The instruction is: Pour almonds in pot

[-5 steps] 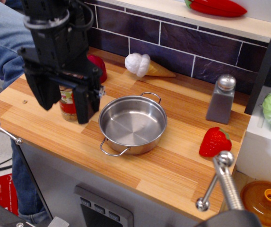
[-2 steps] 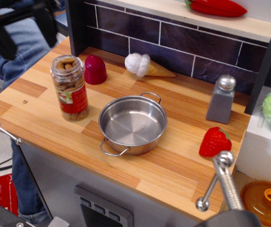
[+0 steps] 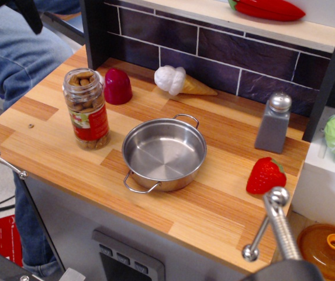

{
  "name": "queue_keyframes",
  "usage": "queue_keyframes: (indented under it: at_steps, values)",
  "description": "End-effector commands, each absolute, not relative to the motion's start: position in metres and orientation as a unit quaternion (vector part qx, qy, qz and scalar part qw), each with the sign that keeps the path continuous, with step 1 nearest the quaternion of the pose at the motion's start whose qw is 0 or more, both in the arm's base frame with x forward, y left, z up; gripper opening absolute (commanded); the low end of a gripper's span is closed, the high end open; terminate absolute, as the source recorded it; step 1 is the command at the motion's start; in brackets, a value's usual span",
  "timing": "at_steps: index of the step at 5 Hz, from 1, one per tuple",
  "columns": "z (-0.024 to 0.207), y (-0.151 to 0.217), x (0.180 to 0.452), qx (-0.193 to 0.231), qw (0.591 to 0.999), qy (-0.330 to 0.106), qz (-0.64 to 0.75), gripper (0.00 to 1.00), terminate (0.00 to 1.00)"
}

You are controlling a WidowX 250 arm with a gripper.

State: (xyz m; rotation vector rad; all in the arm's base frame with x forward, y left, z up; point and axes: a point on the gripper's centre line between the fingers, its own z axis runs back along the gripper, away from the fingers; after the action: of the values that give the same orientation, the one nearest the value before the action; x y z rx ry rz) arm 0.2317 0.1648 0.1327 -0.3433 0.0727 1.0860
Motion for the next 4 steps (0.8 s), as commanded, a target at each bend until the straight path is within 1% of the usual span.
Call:
queue_keyframes:
  at_steps: [1, 2, 4]
  values:
    - [0.108, 0.183, 0.234, -0.158, 0.8, 0.147, 0.56, 1.0, 0.0]
    - [0.094, 0.181, 0.24, -0.167, 0.789, 0.173, 0.566, 1.0, 0.0]
    - [0.075, 0.17, 0.255, -0.17, 0.753, 0.2, 0.603, 1.0, 0.0]
